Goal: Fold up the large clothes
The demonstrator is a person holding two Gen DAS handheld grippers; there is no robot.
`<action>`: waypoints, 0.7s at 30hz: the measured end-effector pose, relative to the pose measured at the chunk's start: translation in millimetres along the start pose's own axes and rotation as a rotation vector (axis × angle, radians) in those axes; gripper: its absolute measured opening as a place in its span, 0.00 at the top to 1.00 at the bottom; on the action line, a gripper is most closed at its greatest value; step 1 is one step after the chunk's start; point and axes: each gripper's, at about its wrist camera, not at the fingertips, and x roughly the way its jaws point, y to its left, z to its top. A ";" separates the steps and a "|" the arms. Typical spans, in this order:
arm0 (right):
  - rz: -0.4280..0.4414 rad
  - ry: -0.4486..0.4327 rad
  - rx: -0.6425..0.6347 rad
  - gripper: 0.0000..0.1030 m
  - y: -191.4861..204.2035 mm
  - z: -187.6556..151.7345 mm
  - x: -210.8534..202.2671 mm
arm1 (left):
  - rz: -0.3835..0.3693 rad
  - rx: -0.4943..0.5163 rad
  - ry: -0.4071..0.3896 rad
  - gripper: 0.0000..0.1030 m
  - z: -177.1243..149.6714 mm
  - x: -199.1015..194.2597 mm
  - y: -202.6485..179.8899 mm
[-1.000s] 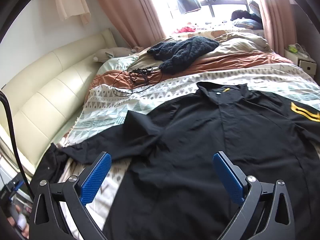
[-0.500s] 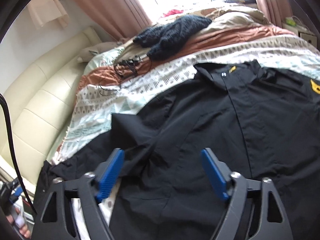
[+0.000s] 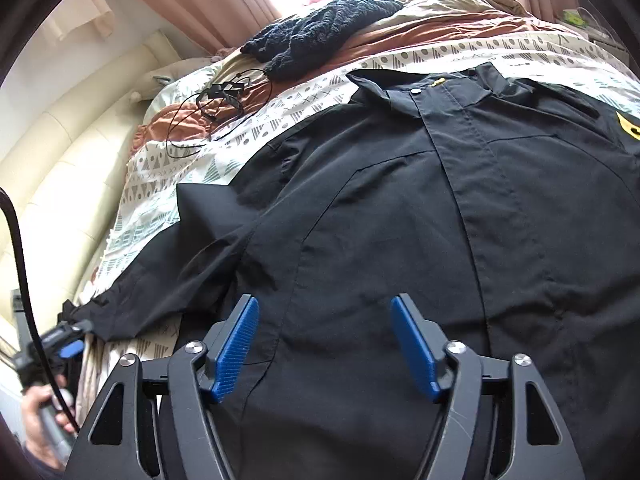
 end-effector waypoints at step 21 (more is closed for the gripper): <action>0.224 0.057 0.134 0.78 5.8 4.1 59.0 | -0.192 -0.106 -0.167 1.00 49.7 -39.8 -2.8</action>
